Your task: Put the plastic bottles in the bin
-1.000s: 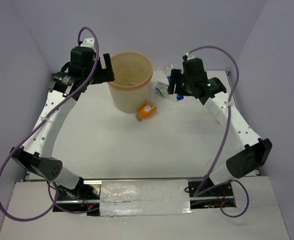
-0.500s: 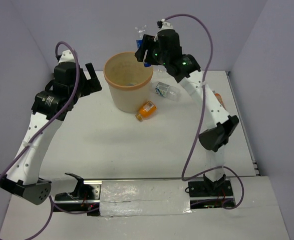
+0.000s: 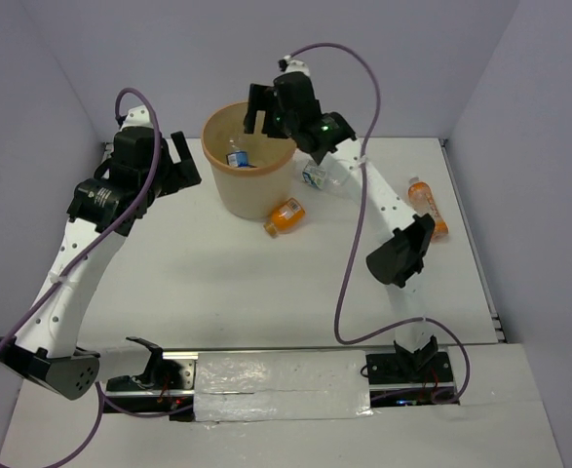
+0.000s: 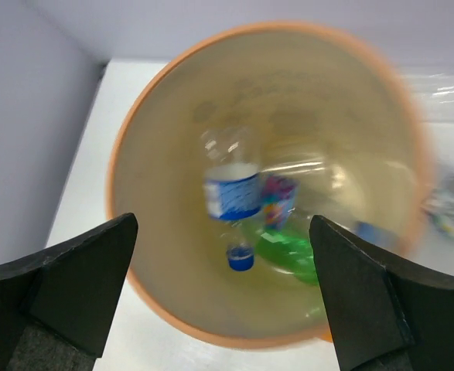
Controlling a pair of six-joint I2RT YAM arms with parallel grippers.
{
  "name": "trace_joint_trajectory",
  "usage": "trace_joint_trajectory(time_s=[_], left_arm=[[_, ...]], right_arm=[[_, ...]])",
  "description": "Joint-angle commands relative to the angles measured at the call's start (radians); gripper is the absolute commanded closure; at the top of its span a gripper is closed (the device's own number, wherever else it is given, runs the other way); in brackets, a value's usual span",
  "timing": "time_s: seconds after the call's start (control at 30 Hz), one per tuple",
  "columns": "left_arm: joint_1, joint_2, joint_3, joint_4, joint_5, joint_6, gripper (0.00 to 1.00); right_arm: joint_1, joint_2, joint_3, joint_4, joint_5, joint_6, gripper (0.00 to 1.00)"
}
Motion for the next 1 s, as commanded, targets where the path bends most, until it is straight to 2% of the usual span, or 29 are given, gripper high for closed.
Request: trace_joint_trajectory(time_s=[0.0, 0.1, 0.13, 0.2, 0.23, 0.27, 0.33, 0.5, 0.73, 0.97], left_arm=[[0.006, -0.015, 0.053, 0.012, -0.022, -0.008, 0.01], [0.006, -0.020, 0.063, 0.020, -0.039, 0.008, 0.00], [0.006, -0.021, 0.065, 0.023, -0.038, 0.011, 0.01], [0.006, -0.021, 0.074, 0.035, -0.029, 0.017, 0.00], [0.006, -0.021, 0.076, 0.038, -0.020, 0.018, 0.00], [0.007, -0.023, 0.076, 0.045, -0.010, 0.020, 0.01], [0.007, -0.023, 0.074, 0.063, -0.001, 0.024, 0.01], [0.007, -0.007, 0.073, 0.077, 0.014, 0.040, 0.01], [0.007, 0.025, 0.071, 0.054, 0.010, 0.035, 0.01], [0.007, 0.074, 0.056, 0.046, -0.015, 0.054, 0.00]], right_arm=[[-0.075, -0.204, -0.016, -0.073, 0.210, 0.007, 0.00], [-0.182, -0.374, -0.237, -0.142, 0.314, 0.034, 0.00], [-0.219, -0.419, -0.372, -0.156, 0.312, 0.037, 0.00], [-0.350, -0.540, -0.510, -0.174, 0.297, 0.021, 0.01], [-0.393, -0.575, -0.636, -0.171, 0.291, 0.011, 0.01], [-0.473, -0.633, -0.694, -0.168, 0.277, -0.014, 0.00], [-0.543, -0.664, -0.832, -0.158, 0.263, -0.030, 0.00], [-0.696, -0.609, -0.944, -0.139, 0.282, -0.087, 0.00], [-0.717, -0.491, -1.023, -0.034, 0.429, -0.176, 0.00], [-0.717, -0.430, -1.093, 0.122, 0.311, -0.374, 0.00]])
